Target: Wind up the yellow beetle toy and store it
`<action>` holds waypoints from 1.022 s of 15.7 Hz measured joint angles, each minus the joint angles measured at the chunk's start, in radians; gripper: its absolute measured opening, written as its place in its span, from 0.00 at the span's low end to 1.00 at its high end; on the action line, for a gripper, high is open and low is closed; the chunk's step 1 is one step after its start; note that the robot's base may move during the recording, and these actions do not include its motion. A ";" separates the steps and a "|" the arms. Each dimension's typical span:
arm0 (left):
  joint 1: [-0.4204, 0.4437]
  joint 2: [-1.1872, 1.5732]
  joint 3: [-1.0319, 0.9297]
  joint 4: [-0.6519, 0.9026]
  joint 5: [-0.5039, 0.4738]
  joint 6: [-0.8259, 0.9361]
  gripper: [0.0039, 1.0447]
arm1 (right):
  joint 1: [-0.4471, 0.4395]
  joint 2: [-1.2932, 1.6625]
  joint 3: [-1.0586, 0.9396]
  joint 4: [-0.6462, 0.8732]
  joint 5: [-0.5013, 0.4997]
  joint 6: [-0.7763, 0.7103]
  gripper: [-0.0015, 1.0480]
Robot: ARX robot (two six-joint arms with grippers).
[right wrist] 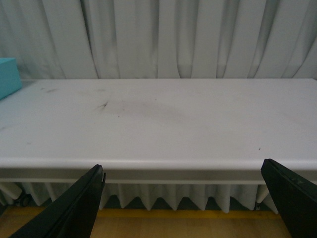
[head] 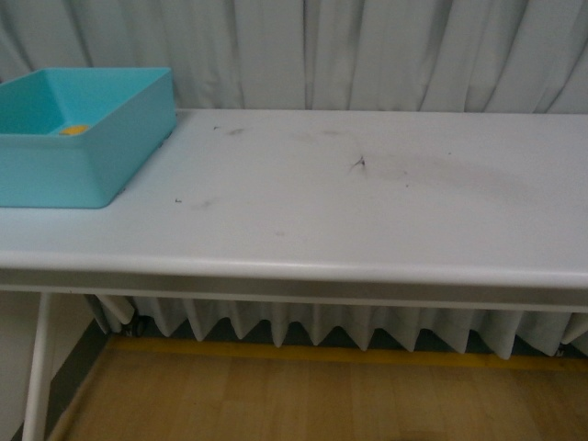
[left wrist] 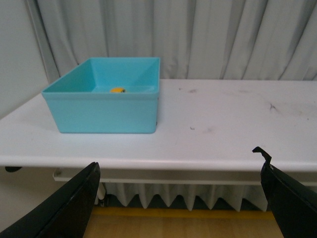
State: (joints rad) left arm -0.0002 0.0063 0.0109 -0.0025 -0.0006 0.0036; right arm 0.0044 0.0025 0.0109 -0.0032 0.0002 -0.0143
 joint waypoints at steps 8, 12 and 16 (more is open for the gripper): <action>0.000 0.000 0.000 -0.001 0.000 -0.001 0.94 | 0.000 0.000 0.000 0.000 0.000 0.003 0.94; 0.000 0.000 0.000 -0.001 0.000 -0.001 0.94 | 0.000 0.000 0.000 -0.001 0.000 0.003 0.94; 0.000 0.000 0.000 -0.006 0.000 -0.001 0.94 | 0.000 0.000 0.000 -0.005 0.000 0.004 0.94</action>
State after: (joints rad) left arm -0.0002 0.0063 0.0109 -0.0082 -0.0006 0.0029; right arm 0.0044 0.0029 0.0109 -0.0082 0.0006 -0.0101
